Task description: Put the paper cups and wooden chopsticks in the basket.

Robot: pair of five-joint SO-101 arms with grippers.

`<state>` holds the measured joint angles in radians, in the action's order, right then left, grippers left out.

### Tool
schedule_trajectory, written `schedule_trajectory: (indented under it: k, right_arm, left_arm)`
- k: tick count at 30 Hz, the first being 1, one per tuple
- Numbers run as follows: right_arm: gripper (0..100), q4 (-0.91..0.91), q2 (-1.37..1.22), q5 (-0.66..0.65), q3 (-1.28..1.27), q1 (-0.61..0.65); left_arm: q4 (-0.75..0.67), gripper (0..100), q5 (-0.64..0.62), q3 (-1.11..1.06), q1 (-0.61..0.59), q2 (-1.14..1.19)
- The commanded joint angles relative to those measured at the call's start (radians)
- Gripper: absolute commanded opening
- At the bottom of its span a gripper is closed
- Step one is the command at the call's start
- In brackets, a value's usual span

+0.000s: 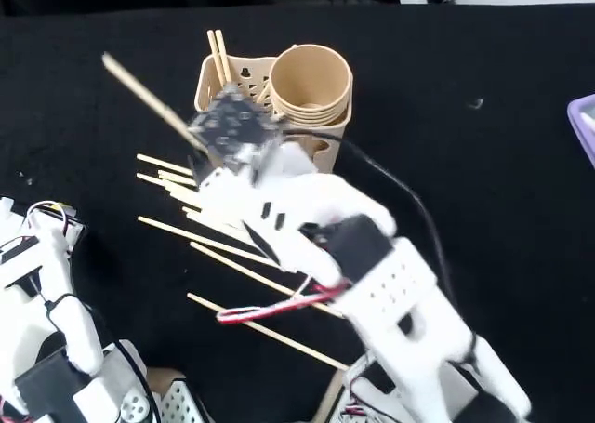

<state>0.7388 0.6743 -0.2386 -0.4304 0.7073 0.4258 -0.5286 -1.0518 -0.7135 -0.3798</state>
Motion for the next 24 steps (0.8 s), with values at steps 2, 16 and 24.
schedule_trajectory:
  k: [2, 16, 24]
  right_arm:
    - [1.1, -0.333, 0.062, 0.129, 0.059, -0.025]
    - [1.1, -0.848, -0.285, 0.163, 0.107, -0.210]
    - [1.5, -0.732, -0.377, 0.164, 0.119, -0.207]
  left_arm:
    - [-0.017, 22, 0.011, 0.027, 0.004, -0.025]
    - [-0.017, 22, 0.011, 0.021, 0.004, -0.026]
    - [-0.017, 22, 0.011, 0.024, 0.004, -0.025]
